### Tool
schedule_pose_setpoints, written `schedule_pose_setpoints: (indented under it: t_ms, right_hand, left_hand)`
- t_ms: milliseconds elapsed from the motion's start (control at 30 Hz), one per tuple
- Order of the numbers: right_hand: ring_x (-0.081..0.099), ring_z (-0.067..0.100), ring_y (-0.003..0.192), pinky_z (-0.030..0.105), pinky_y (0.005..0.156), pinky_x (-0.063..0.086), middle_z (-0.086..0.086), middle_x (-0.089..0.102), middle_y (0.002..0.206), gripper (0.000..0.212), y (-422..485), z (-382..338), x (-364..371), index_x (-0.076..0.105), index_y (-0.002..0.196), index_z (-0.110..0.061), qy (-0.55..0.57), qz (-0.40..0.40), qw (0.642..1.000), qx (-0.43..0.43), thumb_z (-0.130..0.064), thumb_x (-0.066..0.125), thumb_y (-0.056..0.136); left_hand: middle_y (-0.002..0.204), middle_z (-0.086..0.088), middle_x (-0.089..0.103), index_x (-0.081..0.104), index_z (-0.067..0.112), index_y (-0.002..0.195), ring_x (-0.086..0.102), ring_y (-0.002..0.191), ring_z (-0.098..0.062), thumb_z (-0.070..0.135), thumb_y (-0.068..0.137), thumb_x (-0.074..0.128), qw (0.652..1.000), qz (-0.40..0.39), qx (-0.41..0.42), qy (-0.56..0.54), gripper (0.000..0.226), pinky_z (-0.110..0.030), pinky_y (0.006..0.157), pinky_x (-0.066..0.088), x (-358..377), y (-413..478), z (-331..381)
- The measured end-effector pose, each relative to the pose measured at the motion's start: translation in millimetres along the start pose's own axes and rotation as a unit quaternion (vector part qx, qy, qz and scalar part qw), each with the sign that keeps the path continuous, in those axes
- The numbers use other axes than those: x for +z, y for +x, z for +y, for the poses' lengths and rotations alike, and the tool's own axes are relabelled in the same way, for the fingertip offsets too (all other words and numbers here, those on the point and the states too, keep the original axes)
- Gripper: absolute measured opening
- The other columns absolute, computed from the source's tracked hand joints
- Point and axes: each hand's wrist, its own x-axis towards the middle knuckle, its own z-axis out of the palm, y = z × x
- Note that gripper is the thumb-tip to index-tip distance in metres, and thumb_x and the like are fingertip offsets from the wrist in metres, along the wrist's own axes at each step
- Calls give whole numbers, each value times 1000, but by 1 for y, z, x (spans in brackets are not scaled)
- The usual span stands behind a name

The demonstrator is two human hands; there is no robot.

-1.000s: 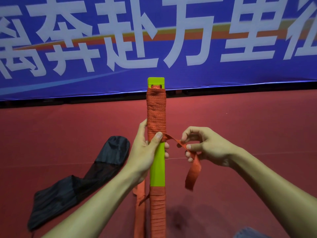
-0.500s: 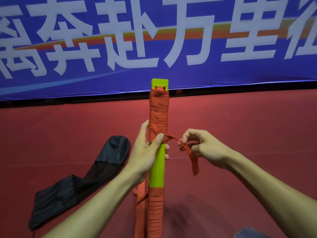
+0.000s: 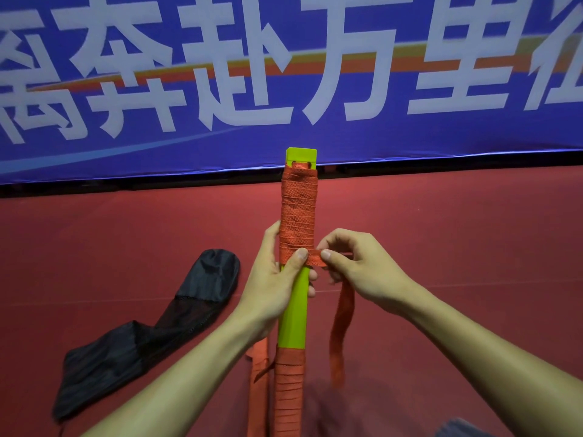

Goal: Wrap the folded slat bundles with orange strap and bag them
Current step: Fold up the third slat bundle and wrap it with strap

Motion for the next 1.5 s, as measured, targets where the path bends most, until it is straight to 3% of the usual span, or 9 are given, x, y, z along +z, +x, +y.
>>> schedule_pose_setpoints:
  t_ms: [167, 367, 533, 600, 733, 833, 933, 1100, 1500]
  right_hand:
    - [31, 10, 44, 23, 43, 26, 0, 47, 54, 11, -1, -3, -3, 65, 84, -9, 3, -5, 999, 45, -18, 68, 90]
    - [45, -3, 37, 8, 43, 35, -14, 55, 44, 13, -4, -11, -9, 69, 96, 8, 47, -37, 998, 15, -2, 60, 93]
    - [36, 0, 38, 10, 42, 29, -10, 49, 43, 14, -3, -10, -6, 69, 75, -5, 79, 3, 996, 35, -5, 66, 89]
    - [35, 0, 38, 11, 41, 29, -10, 48, 43, 20, -2, -10, -4, 67, 67, -9, 86, 23, 995, 39, -5, 68, 87]
    - [37, 0, 35, 9, 41, 29, -10, 48, 39, 26, -5, -14, -1, 63, 63, -7, 86, 44, 995, 35, -4, 68, 88]
    - [37, 1, 36, 10, 41, 28, -10, 47, 41, 24, -5, -16, 0, 65, 64, -5, 57, 55, 996, 32, -9, 71, 87]
    - [37, 2, 36, 10, 42, 28, -11, 47, 40, 22, -5, -15, -2, 67, 67, -3, 17, 52, 998, 29, -13, 73, 86]
    - [40, 2, 40, 16, 47, 32, -1, 62, 51, 23, -1, -14, -12, 69, 71, -8, -99, 39, 994, 33, -24, 73, 87]
    - [31, 8, 40, 19, 42, 26, -3, 57, 46, 28, -1, -16, -11, 66, 65, -7, -58, 11, 997, 42, -17, 68, 91]
  left_hand:
    - [71, -4, 66, 41, 39, 134, 61, 57, -21, 7, 97, 59, 1000, 11, -14, -5, 52, -33, 51, 56, 1, 1, -1]
    - [71, -8, 64, 42, 45, 130, 61, 57, -20, 5, 93, 63, 998, 9, -21, -57, 58, -33, 49, 55, 9, 0, 6]
    - [75, -8, 67, 16, 64, 138, 60, 58, -25, -13, 85, 68, 998, -51, 19, 35, 107, -40, 61, 59, 6, -6, 10]
    - [85, -3, 69, 12, 65, 139, 62, 60, -23, -18, 81, 68, 994, -58, 43, 79, 115, -39, 62, 60, 6, -8, 12]
    - [96, 7, 71, 16, 67, 143, 68, 68, -16, -6, 79, 76, 982, -22, 79, 173, 113, -35, 70, 60, 4, -5, 10]
    - [79, 9, 69, 10, 69, 143, 63, 57, -1, 20, 76, 85, 945, 18, 80, 317, 112, -14, 64, 49, 1, -4, 12]
    - [74, 10, 72, 8, 68, 145, 67, 63, 2, 28, 75, 86, 935, 23, 63, 349, 112, -12, 64, 50, -1, -4, 15]
    - [74, 10, 74, 16, 65, 146, 69, 60, -5, 21, 76, 86, 946, 34, 21, 322, 108, -39, 72, 62, -9, 1, 7]
    - [76, 2, 74, 18, 76, 137, 69, 66, -16, 17, 84, 78, 951, 29, -8, 307, 99, -46, 72, 61, -12, 10, 2]
